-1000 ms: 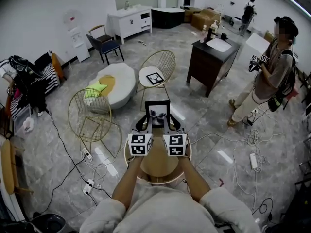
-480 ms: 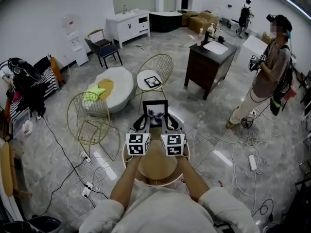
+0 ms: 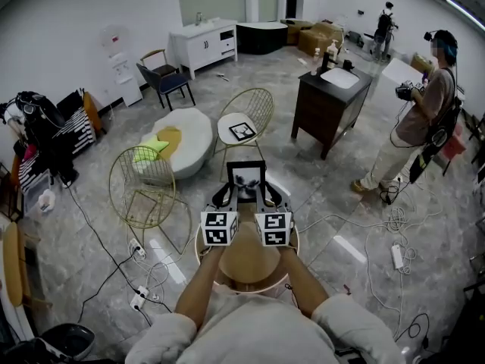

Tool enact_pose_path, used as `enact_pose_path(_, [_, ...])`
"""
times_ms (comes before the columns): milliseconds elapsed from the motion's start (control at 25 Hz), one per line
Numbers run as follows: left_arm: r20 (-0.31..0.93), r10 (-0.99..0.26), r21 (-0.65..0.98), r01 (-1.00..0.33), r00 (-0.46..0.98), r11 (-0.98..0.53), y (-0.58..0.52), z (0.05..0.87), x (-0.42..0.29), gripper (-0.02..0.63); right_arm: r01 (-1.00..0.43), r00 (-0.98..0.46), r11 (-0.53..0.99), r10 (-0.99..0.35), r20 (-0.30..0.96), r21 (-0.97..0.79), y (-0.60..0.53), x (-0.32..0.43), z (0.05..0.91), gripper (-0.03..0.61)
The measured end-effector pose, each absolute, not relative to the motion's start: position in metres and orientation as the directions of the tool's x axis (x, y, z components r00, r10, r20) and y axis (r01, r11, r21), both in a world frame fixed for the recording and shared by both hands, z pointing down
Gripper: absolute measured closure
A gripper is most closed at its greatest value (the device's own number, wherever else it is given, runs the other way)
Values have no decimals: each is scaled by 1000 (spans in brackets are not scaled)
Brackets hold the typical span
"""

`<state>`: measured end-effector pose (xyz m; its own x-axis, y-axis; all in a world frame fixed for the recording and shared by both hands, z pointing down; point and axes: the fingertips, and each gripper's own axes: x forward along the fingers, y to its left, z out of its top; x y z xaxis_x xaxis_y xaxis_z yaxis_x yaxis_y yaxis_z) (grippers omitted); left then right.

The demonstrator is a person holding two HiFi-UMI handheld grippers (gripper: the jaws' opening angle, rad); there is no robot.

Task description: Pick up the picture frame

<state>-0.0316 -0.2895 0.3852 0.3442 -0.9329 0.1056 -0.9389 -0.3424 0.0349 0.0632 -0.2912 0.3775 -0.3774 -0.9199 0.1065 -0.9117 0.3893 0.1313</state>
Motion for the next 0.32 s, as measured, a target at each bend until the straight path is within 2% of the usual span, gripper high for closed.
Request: enact_pose_path(320, [107,-934,39,-940,342,-339,-290,384,-34,540,-914,-371,383,-923,105,133,-291,61,376,503])
